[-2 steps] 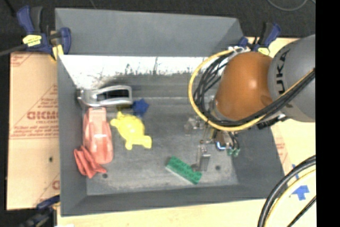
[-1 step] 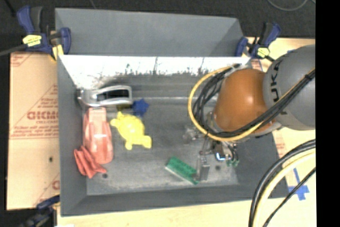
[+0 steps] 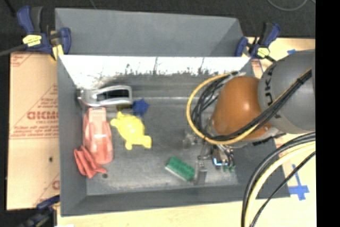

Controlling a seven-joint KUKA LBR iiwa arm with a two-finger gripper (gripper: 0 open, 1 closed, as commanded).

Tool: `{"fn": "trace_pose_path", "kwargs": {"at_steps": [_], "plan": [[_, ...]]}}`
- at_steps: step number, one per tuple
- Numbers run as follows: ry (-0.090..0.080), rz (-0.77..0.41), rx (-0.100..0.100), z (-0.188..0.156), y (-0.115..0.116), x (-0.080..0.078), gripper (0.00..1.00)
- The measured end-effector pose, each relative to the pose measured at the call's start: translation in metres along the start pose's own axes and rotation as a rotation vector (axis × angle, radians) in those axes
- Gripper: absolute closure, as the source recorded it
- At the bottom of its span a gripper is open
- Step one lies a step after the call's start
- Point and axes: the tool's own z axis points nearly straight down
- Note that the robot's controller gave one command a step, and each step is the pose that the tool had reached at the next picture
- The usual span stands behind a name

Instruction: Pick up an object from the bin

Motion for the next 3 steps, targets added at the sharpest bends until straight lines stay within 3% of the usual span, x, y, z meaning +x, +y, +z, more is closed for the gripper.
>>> {"fn": "trace_pose_path", "kwargs": {"at_steps": [1, 2, 3], "plan": [[-0.019, 0.002, 0.002, 0.016, 0.001, -0.016, 1.00], [-0.019, 0.001, 0.003, 0.016, 0.001, -0.016, 1.00], [-0.010, -0.035, 0.003, -0.028, -0.005, -0.026, 1.00]]}}
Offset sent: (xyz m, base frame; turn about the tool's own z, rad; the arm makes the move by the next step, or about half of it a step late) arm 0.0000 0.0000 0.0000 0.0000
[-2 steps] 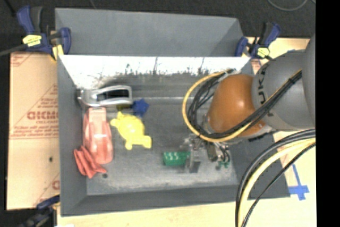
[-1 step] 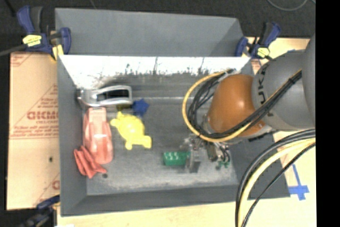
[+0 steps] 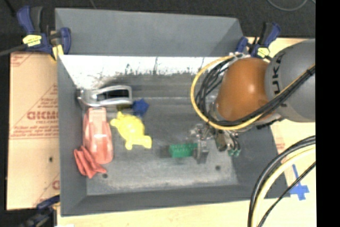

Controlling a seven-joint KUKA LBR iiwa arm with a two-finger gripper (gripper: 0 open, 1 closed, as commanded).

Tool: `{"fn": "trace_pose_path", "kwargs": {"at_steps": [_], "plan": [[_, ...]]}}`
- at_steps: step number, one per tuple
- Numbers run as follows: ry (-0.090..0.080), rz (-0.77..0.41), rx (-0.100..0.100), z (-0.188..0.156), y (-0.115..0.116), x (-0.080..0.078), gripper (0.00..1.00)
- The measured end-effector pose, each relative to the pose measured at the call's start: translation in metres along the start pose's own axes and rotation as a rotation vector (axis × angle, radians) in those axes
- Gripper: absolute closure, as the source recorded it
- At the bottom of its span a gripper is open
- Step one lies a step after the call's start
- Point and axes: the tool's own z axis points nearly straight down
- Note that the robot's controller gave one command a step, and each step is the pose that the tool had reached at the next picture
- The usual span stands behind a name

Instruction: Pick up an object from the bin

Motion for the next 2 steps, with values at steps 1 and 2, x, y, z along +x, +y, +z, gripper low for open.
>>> {"fn": "trace_pose_path", "kwargs": {"at_steps": [1, 2], "plan": [[-0.005, -0.015, 0.001, -0.061, -0.005, -0.005, 1.00], [-0.002, -0.031, 0.001, -0.121, 0.000, -0.007, 1.00]]}}
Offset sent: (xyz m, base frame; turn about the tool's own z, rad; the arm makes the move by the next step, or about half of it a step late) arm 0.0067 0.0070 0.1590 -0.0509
